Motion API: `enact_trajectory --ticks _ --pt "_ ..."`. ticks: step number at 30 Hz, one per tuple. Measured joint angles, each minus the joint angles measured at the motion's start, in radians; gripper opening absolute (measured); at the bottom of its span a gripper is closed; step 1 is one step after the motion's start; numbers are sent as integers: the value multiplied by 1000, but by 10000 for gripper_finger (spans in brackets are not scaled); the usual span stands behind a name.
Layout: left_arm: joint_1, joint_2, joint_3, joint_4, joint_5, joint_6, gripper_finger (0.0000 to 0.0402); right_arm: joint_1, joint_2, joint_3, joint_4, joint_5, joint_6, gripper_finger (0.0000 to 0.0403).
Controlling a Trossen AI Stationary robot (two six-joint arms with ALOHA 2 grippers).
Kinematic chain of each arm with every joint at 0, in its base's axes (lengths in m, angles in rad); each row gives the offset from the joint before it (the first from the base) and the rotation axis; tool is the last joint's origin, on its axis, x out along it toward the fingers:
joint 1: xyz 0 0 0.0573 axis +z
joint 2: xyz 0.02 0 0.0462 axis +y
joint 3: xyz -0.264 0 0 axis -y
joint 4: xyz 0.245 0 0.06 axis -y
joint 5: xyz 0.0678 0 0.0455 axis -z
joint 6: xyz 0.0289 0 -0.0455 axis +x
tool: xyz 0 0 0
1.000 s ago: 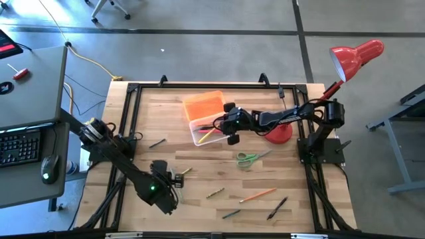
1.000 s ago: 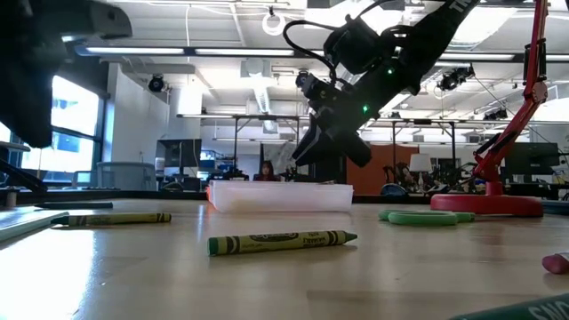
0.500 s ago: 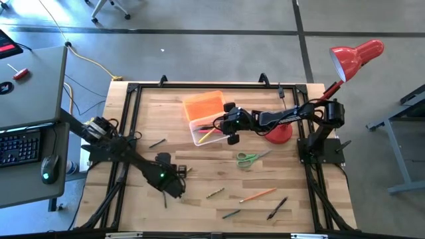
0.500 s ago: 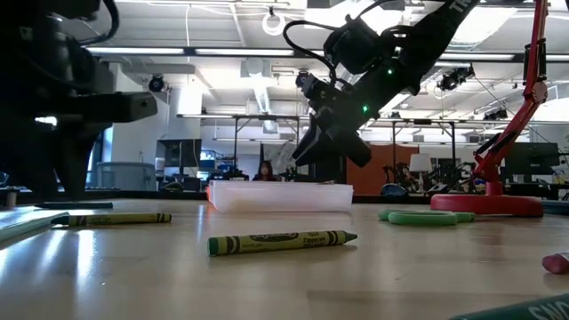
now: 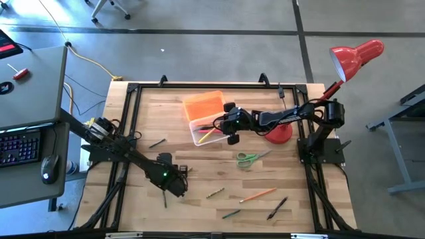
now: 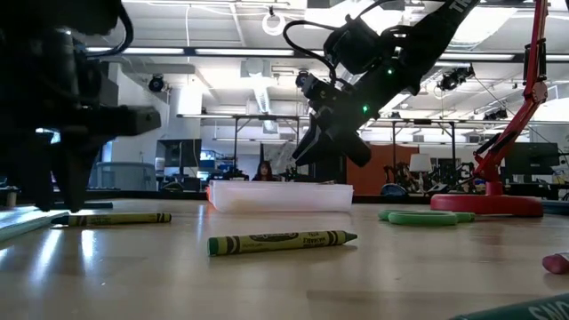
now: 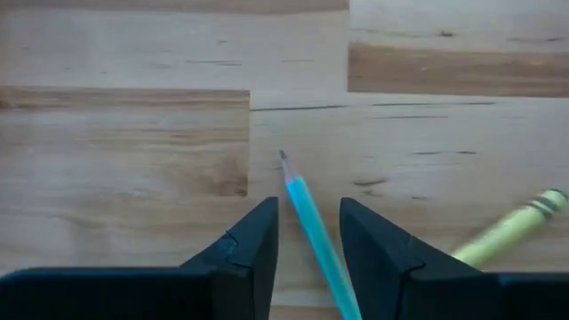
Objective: Pick & place school supplies into a supply box
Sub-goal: Put the light blue pencil into the orange supply box
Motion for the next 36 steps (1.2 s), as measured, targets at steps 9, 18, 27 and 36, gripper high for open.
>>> enact_trajectory --ticks 9,18,27,36 --pt "-2 74 4 12 9 -50 141 0 0 0 -4 -3 3 114" --pt "-2 76 4 22 -15 -71 16 0 0 0 -8 -3 39 114" --pt "0 80 2 -37 -88 -78 49 0 0 0 -7 -3 40 114" --pt "41 79 -87 -59 -176 -66 47 0 0 0 -1 -4 40 114"
